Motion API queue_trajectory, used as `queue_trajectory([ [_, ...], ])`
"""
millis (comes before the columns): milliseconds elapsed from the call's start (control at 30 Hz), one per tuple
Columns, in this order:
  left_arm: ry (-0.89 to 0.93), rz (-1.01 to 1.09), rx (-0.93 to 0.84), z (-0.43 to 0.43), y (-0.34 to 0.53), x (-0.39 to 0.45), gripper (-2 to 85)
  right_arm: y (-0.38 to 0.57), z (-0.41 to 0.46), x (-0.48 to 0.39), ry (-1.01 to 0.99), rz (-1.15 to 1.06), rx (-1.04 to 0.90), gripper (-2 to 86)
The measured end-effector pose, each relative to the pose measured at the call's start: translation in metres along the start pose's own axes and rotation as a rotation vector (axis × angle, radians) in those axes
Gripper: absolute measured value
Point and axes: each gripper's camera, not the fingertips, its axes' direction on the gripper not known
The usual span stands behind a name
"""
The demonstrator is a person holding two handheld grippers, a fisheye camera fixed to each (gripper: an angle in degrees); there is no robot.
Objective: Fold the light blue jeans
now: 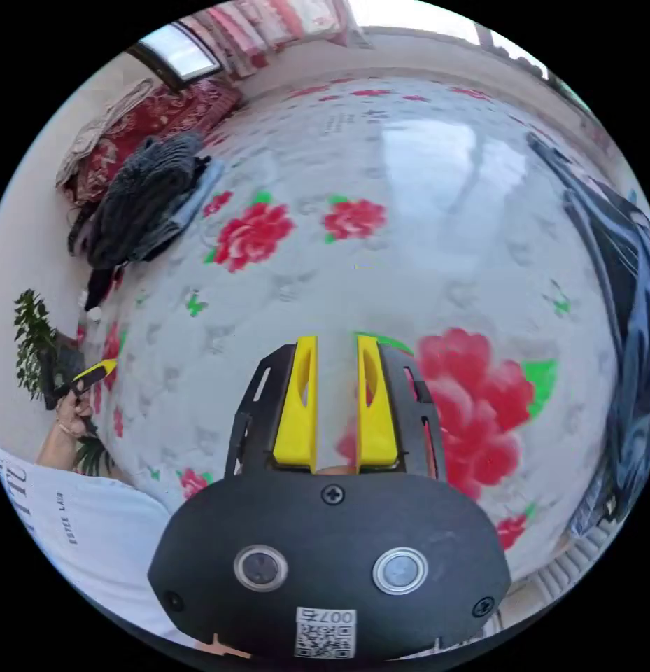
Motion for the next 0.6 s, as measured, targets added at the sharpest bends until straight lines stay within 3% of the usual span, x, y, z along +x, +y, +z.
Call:
queue_trajectory([
  [167, 0.028, -0.009, -0.031, -0.003, -0.018, 0.046, 12.7, 0.03, -0.084, 0.14, 0.353, 0.307, 0.156, 12.2],
  [300, -0.064, 0.144, -0.115, 0.017, -0.046, 0.098, 12.5, 0.025, -0.098, 0.208, 0.53, 0.32, 0.057, 12.9],
  [467, -0.279, 0.367, -0.152, 0.038, -0.045, 0.141, 10.4, 0.018, -0.054, 0.255, 0.438, 0.365, -0.189, 9.9],
  [600, -0.22, 0.316, -0.133, 0.027, -0.049, 0.111, 9.6, 0.027, -0.071, 0.268, 0.389, 0.449, -0.09, 4.0],
])
